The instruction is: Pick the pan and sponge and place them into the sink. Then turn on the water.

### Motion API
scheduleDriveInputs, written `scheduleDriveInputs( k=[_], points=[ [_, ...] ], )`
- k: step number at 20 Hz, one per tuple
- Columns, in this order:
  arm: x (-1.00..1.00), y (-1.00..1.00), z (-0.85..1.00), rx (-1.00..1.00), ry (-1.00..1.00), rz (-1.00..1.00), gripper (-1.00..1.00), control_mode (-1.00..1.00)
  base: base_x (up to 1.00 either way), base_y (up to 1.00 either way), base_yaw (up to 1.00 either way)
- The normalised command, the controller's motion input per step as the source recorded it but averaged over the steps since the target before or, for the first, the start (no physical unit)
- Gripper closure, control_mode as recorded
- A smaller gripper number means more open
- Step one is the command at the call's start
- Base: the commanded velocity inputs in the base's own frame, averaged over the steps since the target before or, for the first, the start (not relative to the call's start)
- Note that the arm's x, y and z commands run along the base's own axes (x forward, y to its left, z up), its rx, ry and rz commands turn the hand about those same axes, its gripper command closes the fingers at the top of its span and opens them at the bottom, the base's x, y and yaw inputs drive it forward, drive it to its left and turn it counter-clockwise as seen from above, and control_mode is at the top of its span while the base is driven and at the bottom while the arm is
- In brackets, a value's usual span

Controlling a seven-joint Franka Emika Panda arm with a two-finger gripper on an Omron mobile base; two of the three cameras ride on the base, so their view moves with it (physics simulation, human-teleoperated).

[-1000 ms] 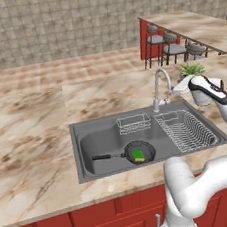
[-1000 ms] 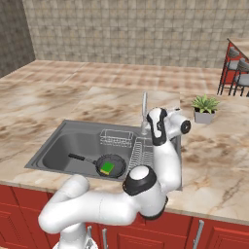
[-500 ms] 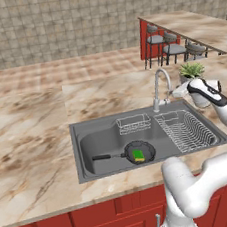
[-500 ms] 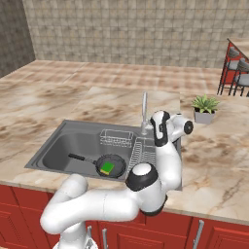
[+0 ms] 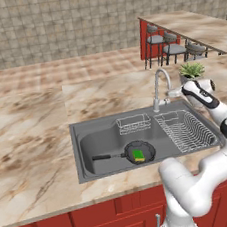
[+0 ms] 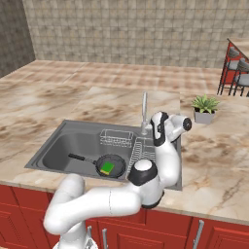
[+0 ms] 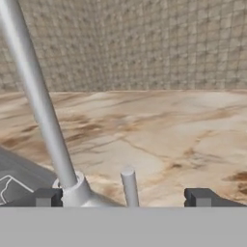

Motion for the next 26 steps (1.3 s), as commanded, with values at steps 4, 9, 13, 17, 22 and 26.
scheduleDriveInputs(
  k=[4,9,13,17,22,26],
  points=[
    [0.36,-0.01,-0.26,0.0,0.1,0.0,-1.0,-1.0,0.0,0.0,0.0],
    [0.41,-0.06,-0.26,0.0,0.1,0.0,-1.0,-1.0,0.0,0.0,0.0],
    [0.43,-0.13,-0.25,0.0,0.08,0.0,-1.0,-1.0,0.0,0.0,0.0],
    [0.48,-0.19,-0.23,0.01,0.08,0.0,-1.0,-1.0,0.0,0.0,0.0],
    [0.38,-0.17,-0.31,0.01,0.08,0.0,-1.0,-1.0,0.0,0.0,0.0],
    [0.03,-0.13,-0.4,0.0,0.07,-0.02,1.0,-1.0,0.0,0.0,0.0]
  ],
)
